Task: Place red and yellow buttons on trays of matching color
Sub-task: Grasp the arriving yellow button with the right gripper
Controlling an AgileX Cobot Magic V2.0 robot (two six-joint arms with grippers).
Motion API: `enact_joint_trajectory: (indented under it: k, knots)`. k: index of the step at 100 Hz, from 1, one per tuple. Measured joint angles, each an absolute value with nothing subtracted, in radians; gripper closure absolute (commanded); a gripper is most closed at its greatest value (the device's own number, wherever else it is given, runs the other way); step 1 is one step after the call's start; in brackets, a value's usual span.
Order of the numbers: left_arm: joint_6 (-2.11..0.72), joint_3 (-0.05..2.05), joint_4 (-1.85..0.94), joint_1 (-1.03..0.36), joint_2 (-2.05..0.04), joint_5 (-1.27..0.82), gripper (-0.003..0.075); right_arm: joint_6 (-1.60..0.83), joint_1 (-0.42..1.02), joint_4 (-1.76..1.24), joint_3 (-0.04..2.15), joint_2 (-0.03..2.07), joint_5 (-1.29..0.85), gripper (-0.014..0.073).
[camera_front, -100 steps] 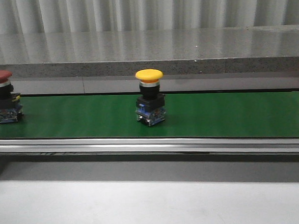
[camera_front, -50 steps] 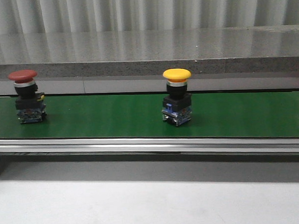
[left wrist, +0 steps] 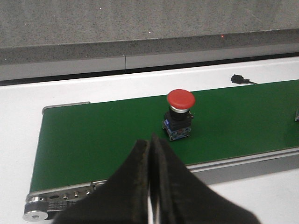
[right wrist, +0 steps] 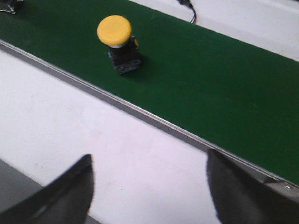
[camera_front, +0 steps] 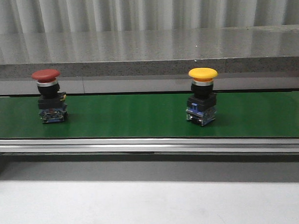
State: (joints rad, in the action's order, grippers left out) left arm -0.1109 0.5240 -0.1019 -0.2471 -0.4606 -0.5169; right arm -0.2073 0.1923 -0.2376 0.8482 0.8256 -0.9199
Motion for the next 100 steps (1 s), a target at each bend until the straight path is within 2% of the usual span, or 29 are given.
enact_joint_trajectory:
  k: [8, 44, 63, 83, 92, 97, 100]
  knots:
    - [-0.111, 0.524, -0.102, -0.247, -0.461, -0.517, 0.0741, -0.207, 0.194, -0.263, 0.896, 0.909, -0.927, -0.0038]
    - [-0.111, 0.524, -0.102, -0.247, -0.461, -0.517, 0.0741, -0.204, 0.195, -0.305, 1.01, 1.22, -0.931, -0.0038]
    - [-0.111, 0.524, -0.102, -0.247, -0.461, -0.517, 0.0741, -0.208, 0.195, -0.309, 1.035, 1.341, -0.925, -0.0038]
    - [-0.111, 0.524, -0.102, -0.247, -0.461, -0.517, 0.0741, -0.216, 0.195, -0.312, 1.039, 1.425, -0.831, -0.0034]
    - [-0.111, 0.524, -0.102, -0.247, -0.461, -0.517, 0.0741, -0.218, 0.195, -0.307, 1.039, 1.456, -0.769, 0.0015]
    - [-0.111, 0.524, -0.102, -0.247, -0.461, -0.517, 0.0741, -0.22, 0.195, -0.291, 1.039, 1.47, -0.739, 0.0085]
    - [-0.111, 0.524, -0.102, -0.247, -0.461, -0.517, 0.0741, -0.22, 0.195, -0.279, 1.039, 1.478, -0.722, 0.0158]
